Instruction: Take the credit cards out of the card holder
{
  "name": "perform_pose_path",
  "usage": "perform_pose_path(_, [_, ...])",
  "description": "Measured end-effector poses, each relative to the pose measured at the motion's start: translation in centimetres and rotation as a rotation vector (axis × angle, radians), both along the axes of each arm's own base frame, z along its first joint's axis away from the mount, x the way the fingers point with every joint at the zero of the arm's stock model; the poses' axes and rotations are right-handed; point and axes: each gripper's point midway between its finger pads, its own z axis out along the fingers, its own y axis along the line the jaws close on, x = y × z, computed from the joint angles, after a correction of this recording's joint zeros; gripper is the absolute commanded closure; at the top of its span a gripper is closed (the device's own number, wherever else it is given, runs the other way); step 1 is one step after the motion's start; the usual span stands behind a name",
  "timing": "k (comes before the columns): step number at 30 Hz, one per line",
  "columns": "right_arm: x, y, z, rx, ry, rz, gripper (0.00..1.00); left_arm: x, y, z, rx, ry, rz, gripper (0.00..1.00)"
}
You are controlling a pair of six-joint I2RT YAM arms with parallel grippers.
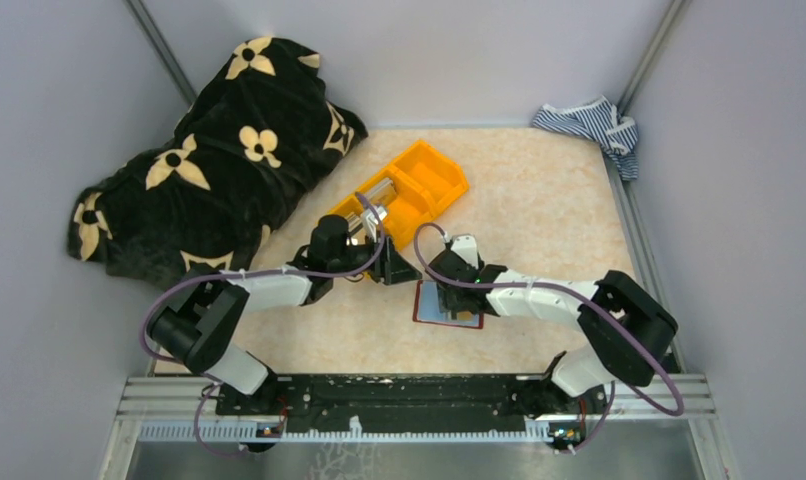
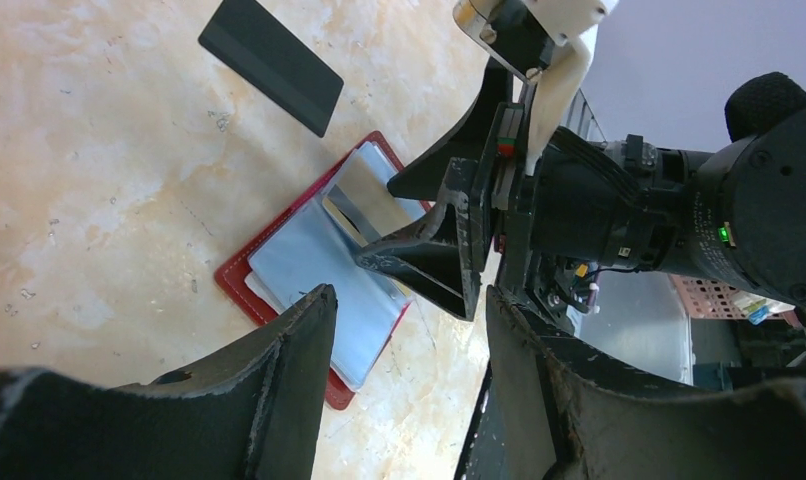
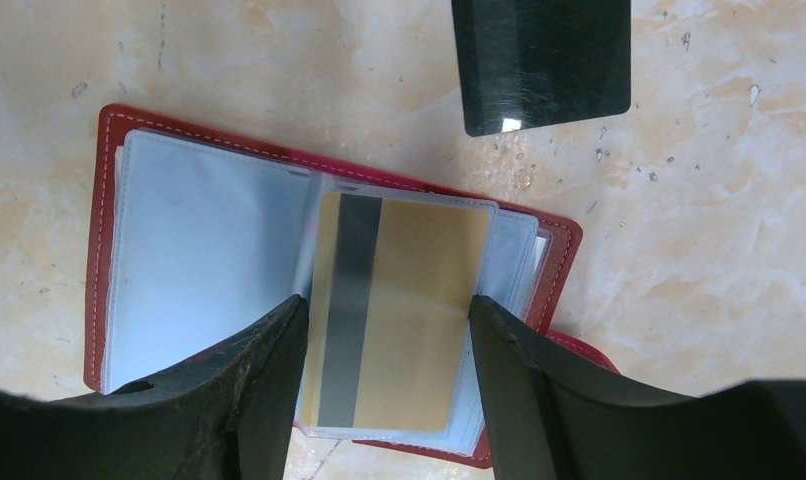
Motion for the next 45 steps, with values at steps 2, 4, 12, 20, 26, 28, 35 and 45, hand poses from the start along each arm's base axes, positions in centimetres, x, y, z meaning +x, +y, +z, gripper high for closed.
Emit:
perform_pose_path(2, [0.1,-0.1,0.0,-0.009,0.005,-0.017,0.49,-0.1,0.1,0.0,-0.001,-0.002,0.0,0.37])
perform_pose_path(4, [0.1,-0.1,-0.1,-0.009,0.007,-0.037,0.55,-0.2,0.1,0.1,-0.001,-0.005,0.0,0.37])
perform_pose_path(12, [0.2,0.0,0.0,0.004,0.005,-0.062,0.81,-0.4,0.3,-0.2,0.001,-0.009,-0.002,0.37])
perform_pose_path(20, [-0.3,0.7,0.3,0.081,0.008,-0.051,1.0,-0.4,0.2,0.1,-0.018,-0.032,-0.007,0.37])
perform_pose_path(26, [-0.9,2.0,0.6,0.181,0.025,-0.03,1.0,-1.5,-0.7,1.0,-0.054,-0.03,-0.048,0.36])
perform_pose_path(28, [-0.9,2.2,0.6,0.202,0.028,-0.029,1.0,-2.2,-1.1,1.4,-0.072,-0.018,-0.072,0.36])
perform_pose_path(35, [-0.6,3.0,0.8,0.259,0.026,-0.027,1.0,-4.8,-2.3,2.0,-0.096,0.045,-0.15,0.36])
perform_pose_path(45, [-0.1,4.1,1.0,0.313,0.023,-0.017,1.0,-7.5,-1.6,0.9,0.022,0.193,-0.143,0.34])
